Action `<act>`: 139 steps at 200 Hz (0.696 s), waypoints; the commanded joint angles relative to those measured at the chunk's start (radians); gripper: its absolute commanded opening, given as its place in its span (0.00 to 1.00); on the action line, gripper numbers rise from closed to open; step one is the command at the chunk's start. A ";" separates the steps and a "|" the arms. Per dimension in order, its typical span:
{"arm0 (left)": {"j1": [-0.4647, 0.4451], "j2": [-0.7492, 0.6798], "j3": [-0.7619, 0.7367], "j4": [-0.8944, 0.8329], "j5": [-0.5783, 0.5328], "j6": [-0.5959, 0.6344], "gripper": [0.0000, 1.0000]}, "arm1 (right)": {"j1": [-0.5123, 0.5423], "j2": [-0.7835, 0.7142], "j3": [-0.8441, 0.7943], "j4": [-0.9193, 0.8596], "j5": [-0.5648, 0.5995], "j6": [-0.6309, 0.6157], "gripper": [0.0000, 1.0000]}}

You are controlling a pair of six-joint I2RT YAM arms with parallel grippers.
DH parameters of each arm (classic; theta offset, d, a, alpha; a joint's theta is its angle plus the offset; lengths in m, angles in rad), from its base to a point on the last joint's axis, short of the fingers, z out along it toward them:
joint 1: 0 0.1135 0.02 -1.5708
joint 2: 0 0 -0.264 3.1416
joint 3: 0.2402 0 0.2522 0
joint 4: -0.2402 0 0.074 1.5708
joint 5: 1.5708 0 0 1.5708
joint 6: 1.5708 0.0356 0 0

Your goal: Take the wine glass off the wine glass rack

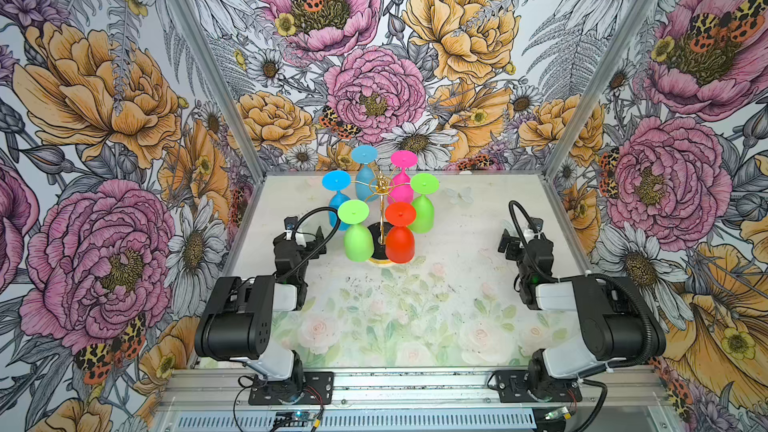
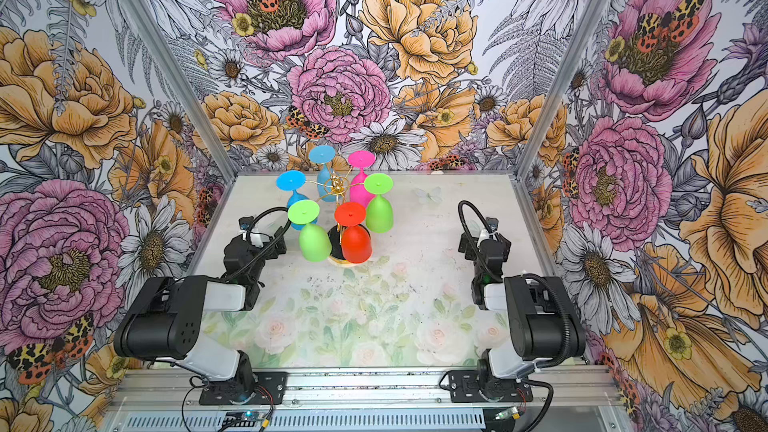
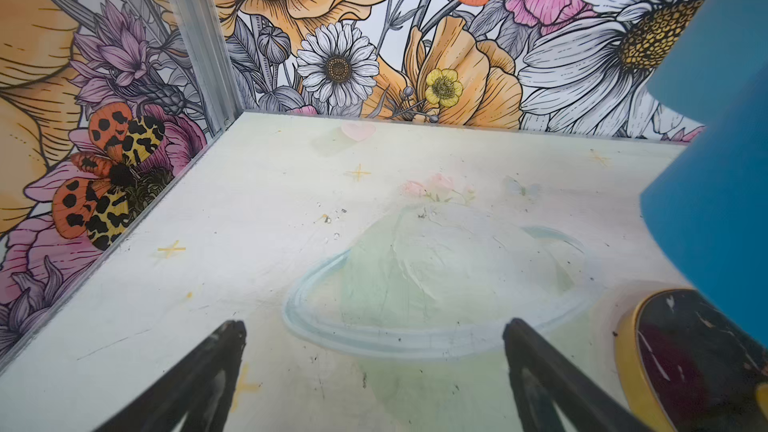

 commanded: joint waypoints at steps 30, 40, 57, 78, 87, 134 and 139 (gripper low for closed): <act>0.040 0.001 0.012 0.026 0.090 -0.018 0.99 | 0.006 0.002 0.015 0.034 -0.008 -0.008 0.99; 0.040 0.001 0.012 0.026 0.089 -0.018 0.99 | 0.007 0.003 0.016 0.036 -0.008 -0.007 1.00; 0.041 0.002 0.013 0.026 0.090 -0.019 0.99 | 0.007 0.003 0.016 0.034 -0.008 -0.008 0.99; 0.040 0.002 0.013 0.025 0.090 -0.017 0.99 | 0.007 0.002 0.016 0.033 -0.008 -0.008 1.00; 0.040 0.002 0.013 0.025 0.090 -0.018 0.99 | 0.007 0.003 0.016 0.034 -0.009 -0.007 0.99; 0.040 0.001 0.013 0.026 0.090 -0.017 0.99 | 0.006 0.003 0.016 0.035 -0.008 -0.008 0.99; 0.040 0.002 0.012 0.025 0.090 -0.017 0.99 | 0.007 0.002 0.016 0.034 -0.008 -0.007 0.99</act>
